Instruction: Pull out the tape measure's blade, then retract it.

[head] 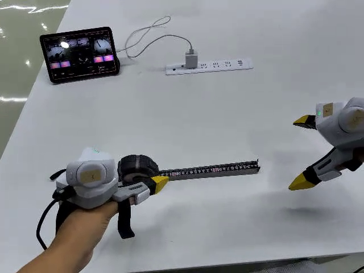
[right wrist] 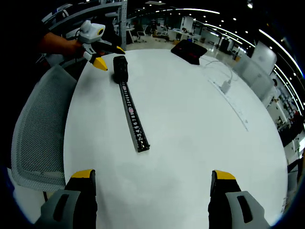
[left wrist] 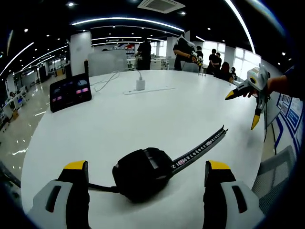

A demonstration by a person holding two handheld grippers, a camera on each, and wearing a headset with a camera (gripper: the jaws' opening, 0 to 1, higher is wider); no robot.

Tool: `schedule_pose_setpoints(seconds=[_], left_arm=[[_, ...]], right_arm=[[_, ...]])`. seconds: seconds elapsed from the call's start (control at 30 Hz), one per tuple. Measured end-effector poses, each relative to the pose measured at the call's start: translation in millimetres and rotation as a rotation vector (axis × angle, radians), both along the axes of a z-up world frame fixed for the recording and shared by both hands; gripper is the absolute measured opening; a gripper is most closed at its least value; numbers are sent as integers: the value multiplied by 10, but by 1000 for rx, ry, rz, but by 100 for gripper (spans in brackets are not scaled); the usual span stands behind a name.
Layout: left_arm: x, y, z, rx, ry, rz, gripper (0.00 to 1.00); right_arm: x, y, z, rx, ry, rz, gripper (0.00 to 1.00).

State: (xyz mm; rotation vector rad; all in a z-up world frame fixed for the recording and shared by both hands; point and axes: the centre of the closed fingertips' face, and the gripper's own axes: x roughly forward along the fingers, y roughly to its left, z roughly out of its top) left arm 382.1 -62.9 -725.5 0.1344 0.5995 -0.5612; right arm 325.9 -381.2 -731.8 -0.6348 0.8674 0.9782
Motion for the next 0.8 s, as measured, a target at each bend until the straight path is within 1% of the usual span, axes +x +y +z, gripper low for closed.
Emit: schedule_pose_setpoints(seconds=[0.03, 0.07, 0.17, 0.3, 0.33, 0.37, 0.43, 0.47, 0.53, 0.6, 0.67, 0.73, 0.77, 0.8], left_arm=[[27, 10, -3, 4, -11, 14, 99], [40, 17, -6, 6, -16, 24, 99], [75, 25, -28, -9, -14, 54, 99], [82, 31, -46, -2, -26, 72, 99], [85, 35, -43, -1, -31, 77, 99], [98, 42, -18, -6, -49, 89, 99], [112, 61, 2, -5, -67, 105, 99], [118, 68, 2, -5, -68, 111, 99], [123, 64, -7, -18, -66, 121, 99], [124, 68, -33, -13, -66, 129, 99], [123, 63, -52, -14, -70, 129, 99], [108, 45, -63, -14, -69, 121, 99], [103, 32, -62, -9, -80, 116, 99], [99, 23, -64, -11, -83, 113, 99]], right_arm=[[10, 20, -8, -4, 2, 11, 99], [17, 35, -13, -6, 4, 20, 99], [43, 100, -35, -11, 16, 44, 99], [76, 181, -52, -11, 24, 63, 99], [83, 200, -58, -10, 26, 68, 99], [98, 219, -67, -13, 25, 73, 99], [120, 257, -81, -13, 27, 80, 99], [129, 272, -90, -14, 27, 83, 99], [147, 302, -117, -22, 25, 99, 99], [161, 374, -124, -14, -5, 164, 99], [150, 376, -177, -20, 28, 155, 99], [164, 407, -192, -6, 22, 169, 99], [169, 416, -211, -1, 30, 167, 99], [178, 423, -224, 0, 32, 165, 99]])
